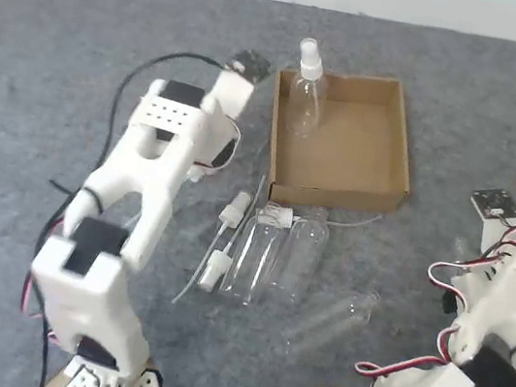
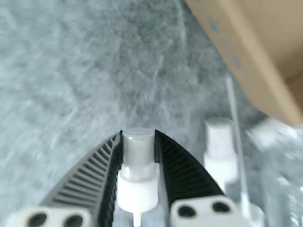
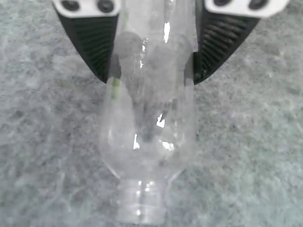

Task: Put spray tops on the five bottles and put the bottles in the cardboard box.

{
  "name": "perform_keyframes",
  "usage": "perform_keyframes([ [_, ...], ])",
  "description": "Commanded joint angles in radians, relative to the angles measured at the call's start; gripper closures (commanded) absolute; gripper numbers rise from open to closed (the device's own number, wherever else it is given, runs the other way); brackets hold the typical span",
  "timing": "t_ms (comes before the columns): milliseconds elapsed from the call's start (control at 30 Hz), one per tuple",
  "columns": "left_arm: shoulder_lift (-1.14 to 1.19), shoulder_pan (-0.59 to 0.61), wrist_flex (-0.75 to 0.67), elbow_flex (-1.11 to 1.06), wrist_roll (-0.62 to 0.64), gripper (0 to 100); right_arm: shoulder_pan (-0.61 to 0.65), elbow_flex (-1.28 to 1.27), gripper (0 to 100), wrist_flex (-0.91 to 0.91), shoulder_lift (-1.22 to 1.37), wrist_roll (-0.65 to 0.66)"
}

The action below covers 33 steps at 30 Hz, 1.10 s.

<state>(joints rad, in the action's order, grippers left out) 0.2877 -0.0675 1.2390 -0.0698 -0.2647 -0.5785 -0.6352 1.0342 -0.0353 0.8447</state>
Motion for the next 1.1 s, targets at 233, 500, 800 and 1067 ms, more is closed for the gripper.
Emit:
perform_keyframes([
  [233,-0.612,0.003,0.003,-0.481,0.106,99,-0.012,0.041,84.2,0.041,-0.019,0.008],
  [500,-0.813,0.003,-0.204,-0.835,0.072,99,0.007,0.066,63.0,0.079,-0.021,-0.014],
  [800,-0.816,0.002,-0.318,-0.917,0.078,99,0.143,0.374,68.3,0.340,-0.008,-0.120],
  [1067,-0.816,0.002,-0.324,-0.923,0.078,99,0.220,0.420,69.0,0.367,0.081,-0.129],
])
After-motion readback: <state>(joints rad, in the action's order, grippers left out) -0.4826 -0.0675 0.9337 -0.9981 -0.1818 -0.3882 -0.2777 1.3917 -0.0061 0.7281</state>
